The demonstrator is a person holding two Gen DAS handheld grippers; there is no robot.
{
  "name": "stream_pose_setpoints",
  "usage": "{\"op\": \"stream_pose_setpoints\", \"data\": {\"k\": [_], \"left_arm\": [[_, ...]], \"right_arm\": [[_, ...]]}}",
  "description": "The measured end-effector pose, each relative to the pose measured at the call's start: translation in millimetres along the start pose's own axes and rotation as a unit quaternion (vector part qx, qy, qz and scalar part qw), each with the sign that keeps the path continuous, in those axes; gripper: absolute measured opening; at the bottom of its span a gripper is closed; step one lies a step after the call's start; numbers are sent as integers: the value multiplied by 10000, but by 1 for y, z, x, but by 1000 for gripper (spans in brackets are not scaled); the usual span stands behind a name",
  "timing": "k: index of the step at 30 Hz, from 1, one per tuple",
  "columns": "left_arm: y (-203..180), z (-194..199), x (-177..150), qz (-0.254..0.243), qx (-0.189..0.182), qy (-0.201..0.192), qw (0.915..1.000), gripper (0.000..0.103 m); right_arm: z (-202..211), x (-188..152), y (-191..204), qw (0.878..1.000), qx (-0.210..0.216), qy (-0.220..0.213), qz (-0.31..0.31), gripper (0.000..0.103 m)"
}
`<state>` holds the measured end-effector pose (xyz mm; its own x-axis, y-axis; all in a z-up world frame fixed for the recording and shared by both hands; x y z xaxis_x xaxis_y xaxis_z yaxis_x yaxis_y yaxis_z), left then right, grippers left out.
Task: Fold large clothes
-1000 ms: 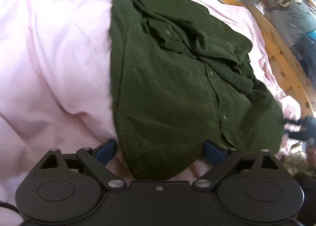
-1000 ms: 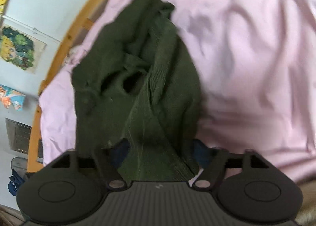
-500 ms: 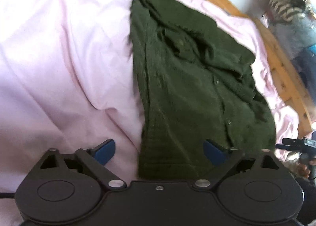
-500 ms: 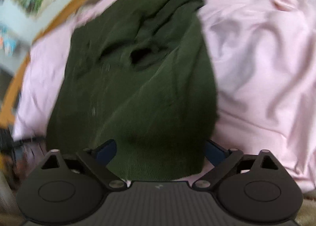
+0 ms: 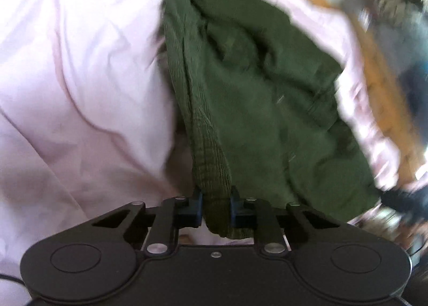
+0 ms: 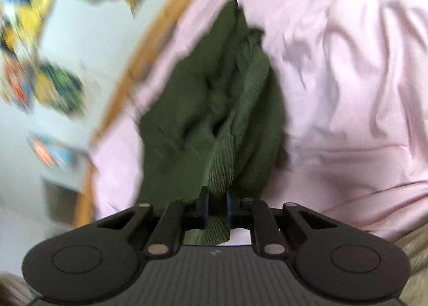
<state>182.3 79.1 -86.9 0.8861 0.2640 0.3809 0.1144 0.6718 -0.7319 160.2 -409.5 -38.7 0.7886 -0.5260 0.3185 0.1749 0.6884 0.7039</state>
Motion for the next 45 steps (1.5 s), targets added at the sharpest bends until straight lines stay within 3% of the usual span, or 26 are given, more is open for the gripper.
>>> {"op": "stream_pose_setpoints", "data": {"k": [2,4,9,14,19,21,26,32,35,38,39,40,42,45], "left_arm": [[-11,20,7,179,-335,-366,9986,17],[-18,34,6,54,-320,-548,9980,17],[-24,45,-16,93,-456,-533,9975,17],[-31,48,-9,235,-653,-618,9957,17],[-55,60,50,214,-791,-974,9919,18],[-68,57,87,273,-741,-1192,9897,18],[-61,28,172,1190,-464,-1463,9810,19],[-25,-26,261,1327,-158,-1644,9773,20],[5,-56,286,1461,-39,-1527,9774,22],[33,-76,291,1639,19,-1412,9763,29],[42,-81,290,1679,-1,-1345,9766,32],[48,-84,288,1700,-70,-1263,9773,40],[55,-84,285,1767,-327,-1197,9764,53],[57,-65,289,1465,-487,-1494,9766,74]], "right_arm": [[13,4,-2,9995,247,-98,-140,13],[24,0,-5,9991,350,-140,-183,12],[27,-12,-6,9989,351,-34,-307,13],[25,15,15,9957,688,-278,-552,13],[-3,90,56,9894,861,-583,-1012,16],[-24,119,71,9900,689,-689,-1018,17],[-98,185,98,9922,80,-920,-832,18],[-189,230,96,9921,-422,-791,-875,24],[-214,235,89,9929,-543,-693,-794,34],[-218,238,87,9939,-615,-770,-487,51],[-215,239,89,9938,-656,-838,-314,62],[-210,241,90,9936,-649,-901,-195,75],[-198,241,93,9927,-626,-1034,45,87],[-173,234,101,9877,-738,-1230,617,100]]}}
Point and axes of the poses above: each gripper's, at about its wrist camera, not at the fingertips, and z roughly against the way its jaws point, y to its left, x to its top, the point moved 8 cm from there along -z, roughly the way its jaws point, and after that the axes turned 15 degrees about -x, right-handed, at the moved point
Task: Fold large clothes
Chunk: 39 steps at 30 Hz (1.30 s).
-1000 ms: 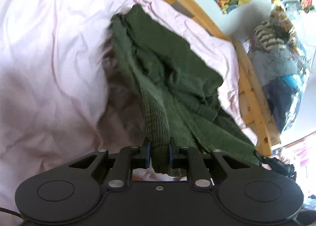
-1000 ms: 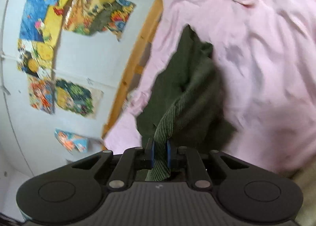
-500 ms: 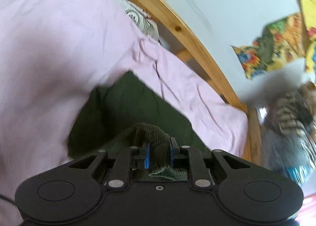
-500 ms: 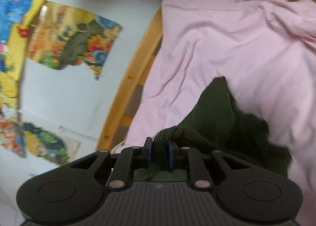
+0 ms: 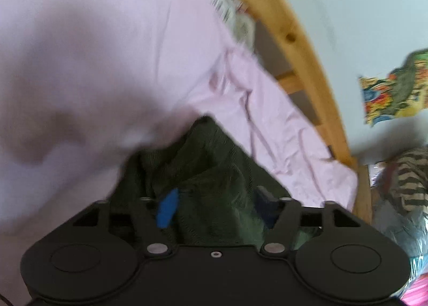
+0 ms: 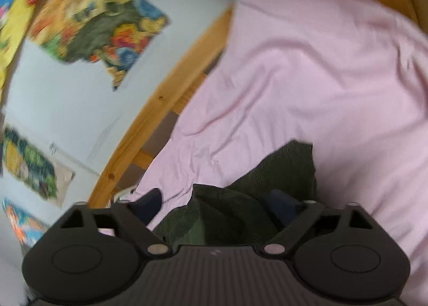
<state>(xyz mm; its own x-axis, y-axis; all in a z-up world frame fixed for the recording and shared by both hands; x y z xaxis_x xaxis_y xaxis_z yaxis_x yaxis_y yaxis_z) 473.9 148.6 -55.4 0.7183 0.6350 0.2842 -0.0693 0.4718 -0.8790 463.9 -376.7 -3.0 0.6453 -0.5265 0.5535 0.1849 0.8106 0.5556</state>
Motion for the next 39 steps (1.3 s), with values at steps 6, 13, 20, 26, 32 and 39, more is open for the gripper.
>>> {"op": "stream_pose_setpoints", "data": {"k": [6,13,20,26,32,39], "left_arm": [[-39,36,-13,-1905,433,-139,9806,95],[-41,7,-101,-3186,742,1022,9394,98],[-18,-32,-151,-3452,1059,1928,9124,70],[-2,-16,-126,-2786,1010,1365,9453,0],[5,34,-104,-2728,1298,563,9516,0],[-4,50,-95,-3417,1480,583,9262,33]], "right_arm": [[45,-39,2,9918,-311,-241,1214,103],[50,-108,-11,9789,-866,393,1808,101],[52,-136,-28,9812,-1022,879,1380,5],[69,-119,-1,9917,-362,614,1074,3],[47,-98,17,9928,-243,429,1088,3],[42,-112,27,9791,-221,213,2010,64]]}}
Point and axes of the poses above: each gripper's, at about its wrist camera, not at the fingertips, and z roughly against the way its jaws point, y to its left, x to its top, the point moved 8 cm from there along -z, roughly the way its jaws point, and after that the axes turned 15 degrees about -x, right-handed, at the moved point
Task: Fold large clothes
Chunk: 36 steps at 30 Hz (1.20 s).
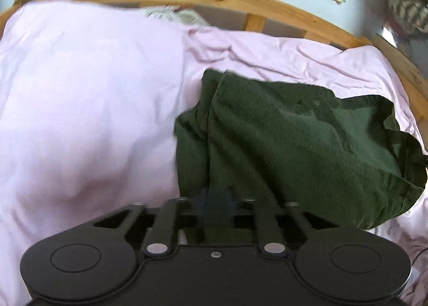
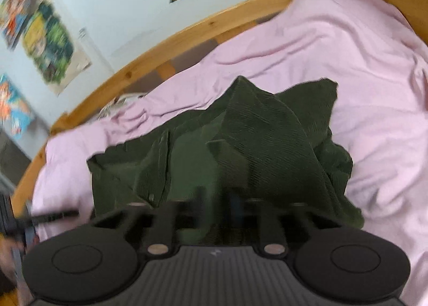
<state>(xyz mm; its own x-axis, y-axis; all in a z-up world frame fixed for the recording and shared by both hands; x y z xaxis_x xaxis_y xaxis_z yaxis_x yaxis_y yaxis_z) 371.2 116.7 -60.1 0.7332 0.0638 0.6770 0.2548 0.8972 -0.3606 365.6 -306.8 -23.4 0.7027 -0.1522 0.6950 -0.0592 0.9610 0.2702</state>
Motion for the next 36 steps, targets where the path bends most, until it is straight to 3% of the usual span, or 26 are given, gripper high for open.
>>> {"op": "stream_pose_setpoints", "data": {"k": [1,2,3,6,9,13,18,20,21,22,23,25,28,32,36], "left_arm": [[-4,-2,5,-108,19,-51,9999,48],[-7,-4,11,-242,15,-117,9996,63],[-11,-8,18,-413,50,-207,9989,67],[-28,-24,39,-1129,219,-343,9928,70],[-50,-40,55,-1817,220,-366,9824,80],[-65,-66,62,-2415,371,-31,9697,83],[-46,-97,57,-1875,352,364,9809,75],[-40,-109,54,-1682,343,499,9839,51],[-38,-115,52,-1603,319,595,9848,41],[-38,-119,50,-1542,244,668,9855,26],[-39,-122,48,-1489,160,718,9861,9],[-43,-120,46,-1544,239,636,9857,5],[-43,-100,49,-1366,233,236,9901,4],[-33,-44,56,-816,101,-522,9953,3],[-26,0,59,-616,292,-986,9928,3]], "right_arm": [[6,2,0,9998,-6,-143,129,72],[12,5,-2,9992,-29,-284,263,73],[18,9,-4,9984,-72,-426,376,77],[32,27,-19,9946,-304,-886,456,88],[22,44,-37,9928,-733,-852,414,88],[-15,53,-33,9895,-710,-801,967,82],[-57,59,-3,9855,-353,-903,1390,82],[-69,59,12,9793,-440,-986,1710,74],[-73,59,17,9758,-525,-998,1874,42],[-78,58,19,9734,-741,-965,1940,6],[-79,60,17,9753,-807,-942,1827,7],[-68,66,7,9802,-791,-1107,1436,5],[-40,80,-17,9809,-984,-1431,882,5],[-6,100,-45,9770,-1140,-1771,343,5],[-19,109,-61,9742,-1527,-1653,179,5]]}}
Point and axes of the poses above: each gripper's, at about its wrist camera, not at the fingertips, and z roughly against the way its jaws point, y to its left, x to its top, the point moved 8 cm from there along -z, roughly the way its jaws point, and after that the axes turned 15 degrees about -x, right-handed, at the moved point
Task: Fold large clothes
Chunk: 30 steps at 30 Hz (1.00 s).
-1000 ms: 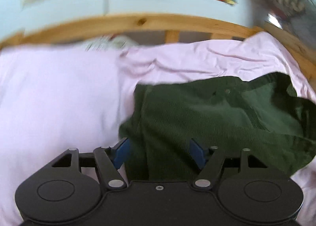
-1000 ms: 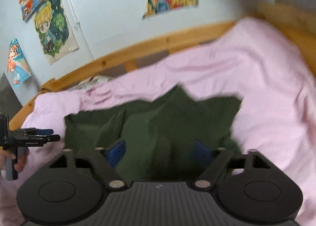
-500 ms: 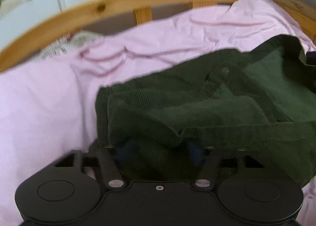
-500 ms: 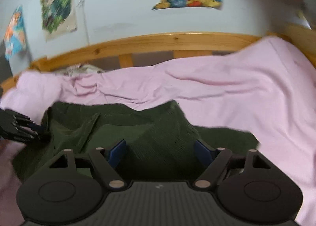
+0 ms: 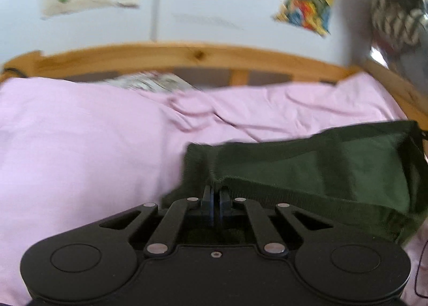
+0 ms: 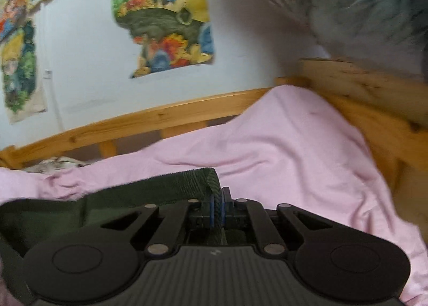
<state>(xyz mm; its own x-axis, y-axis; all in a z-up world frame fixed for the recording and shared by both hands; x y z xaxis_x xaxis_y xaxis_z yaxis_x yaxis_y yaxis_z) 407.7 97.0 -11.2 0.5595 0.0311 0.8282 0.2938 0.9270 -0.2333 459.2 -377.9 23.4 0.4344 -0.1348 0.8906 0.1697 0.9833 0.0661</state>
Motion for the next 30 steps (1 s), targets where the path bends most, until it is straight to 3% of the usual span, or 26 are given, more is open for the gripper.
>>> {"op": "stream_pose_setpoints", "data": {"k": [2,6,9,11,12,13,14,16,17,18,21,23,25,27,30], "left_arm": [[12,5,1,227,147,-1,9996,3],[29,-28,-8,490,346,436,9972,3],[23,-49,-3,399,209,531,9976,4],[19,-49,-2,486,-132,511,9974,16],[18,-45,-3,560,-264,469,9970,23],[17,-41,-4,605,-379,441,9965,40],[16,-34,-8,636,-498,393,9960,60],[17,-14,-19,630,-534,203,9964,75],[18,-5,-26,576,-507,182,9969,75],[18,3,-36,497,-481,261,9973,75],[12,17,-66,116,-414,589,9973,75],[2,20,-81,-263,-385,790,9958,75],[-9,16,-92,-602,-368,949,9930,73],[-14,7,-96,-857,-205,1074,9903,67],[-14,-5,-99,-907,-148,1139,9892,55]], "right_arm": [[-27,-13,0,9990,-204,391,13,5],[-63,-40,8,9958,-606,619,310,5],[-60,-41,8,9969,-485,613,60,8],[-49,-39,7,9979,-334,540,120,22],[-41,-40,6,9982,-307,477,208,46],[-30,-40,4,9983,-316,370,315,66],[-22,-38,4,9985,-308,255,379,71],[0,-34,9,9981,-228,-16,565,78],[10,-32,16,9976,-165,-110,656,81],[19,-29,26,9972,1,-189,717,84],[43,-25,84,9902,1028,-124,941,89],[51,-30,137,9746,1960,294,1039,91],[53,-40,193,9491,2863,890,970,94],[47,-55,247,9262,3348,1519,841,94],[28,-81,308,9058,3518,2223,800,93]]}}
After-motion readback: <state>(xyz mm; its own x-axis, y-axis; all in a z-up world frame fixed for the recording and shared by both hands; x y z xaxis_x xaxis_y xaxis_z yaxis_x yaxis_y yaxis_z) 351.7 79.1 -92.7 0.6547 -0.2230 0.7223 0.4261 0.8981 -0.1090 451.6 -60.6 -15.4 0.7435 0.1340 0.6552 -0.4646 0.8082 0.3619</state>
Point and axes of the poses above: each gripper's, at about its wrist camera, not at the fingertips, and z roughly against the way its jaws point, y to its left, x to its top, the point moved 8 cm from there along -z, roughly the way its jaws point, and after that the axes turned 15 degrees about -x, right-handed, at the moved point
